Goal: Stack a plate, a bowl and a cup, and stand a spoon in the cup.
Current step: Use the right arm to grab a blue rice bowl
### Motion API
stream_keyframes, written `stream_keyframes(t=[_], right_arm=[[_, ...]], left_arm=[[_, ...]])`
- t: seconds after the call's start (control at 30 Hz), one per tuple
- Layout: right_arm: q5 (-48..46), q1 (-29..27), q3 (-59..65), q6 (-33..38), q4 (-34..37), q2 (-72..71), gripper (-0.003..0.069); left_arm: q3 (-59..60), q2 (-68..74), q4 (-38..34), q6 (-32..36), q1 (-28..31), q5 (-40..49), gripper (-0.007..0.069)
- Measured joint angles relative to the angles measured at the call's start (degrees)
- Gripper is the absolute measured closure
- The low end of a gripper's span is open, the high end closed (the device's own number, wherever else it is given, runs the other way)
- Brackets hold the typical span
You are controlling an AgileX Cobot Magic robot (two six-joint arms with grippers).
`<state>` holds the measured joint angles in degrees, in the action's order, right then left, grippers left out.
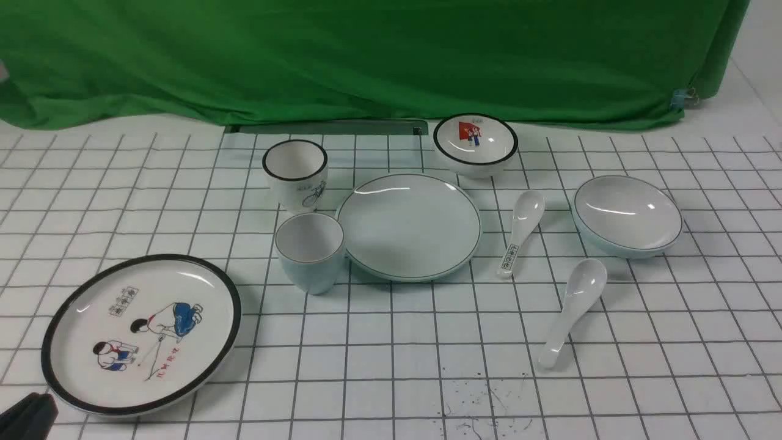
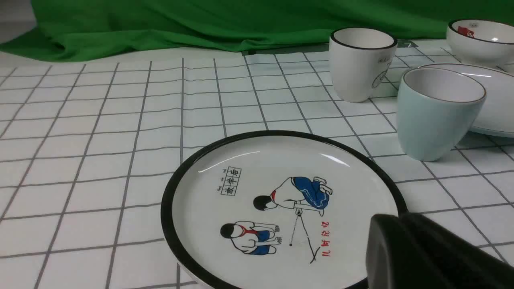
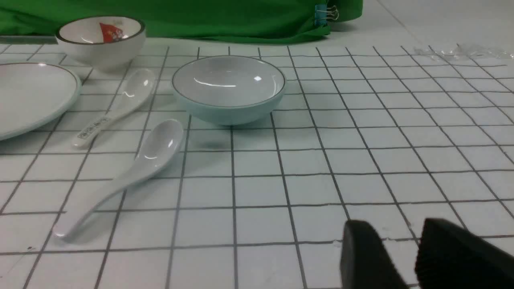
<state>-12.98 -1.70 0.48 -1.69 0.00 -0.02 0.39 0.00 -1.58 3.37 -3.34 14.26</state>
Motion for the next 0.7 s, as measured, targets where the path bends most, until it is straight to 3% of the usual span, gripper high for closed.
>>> stream_keyframes(t=[0.7], right_arm=[[-0.01, 0.00, 0.00, 0.00, 0.00, 0.00, 0.0417]], left_arm=[[0.00, 0.00, 0.63, 0.34, 0.00, -3.07, 0.0653]])
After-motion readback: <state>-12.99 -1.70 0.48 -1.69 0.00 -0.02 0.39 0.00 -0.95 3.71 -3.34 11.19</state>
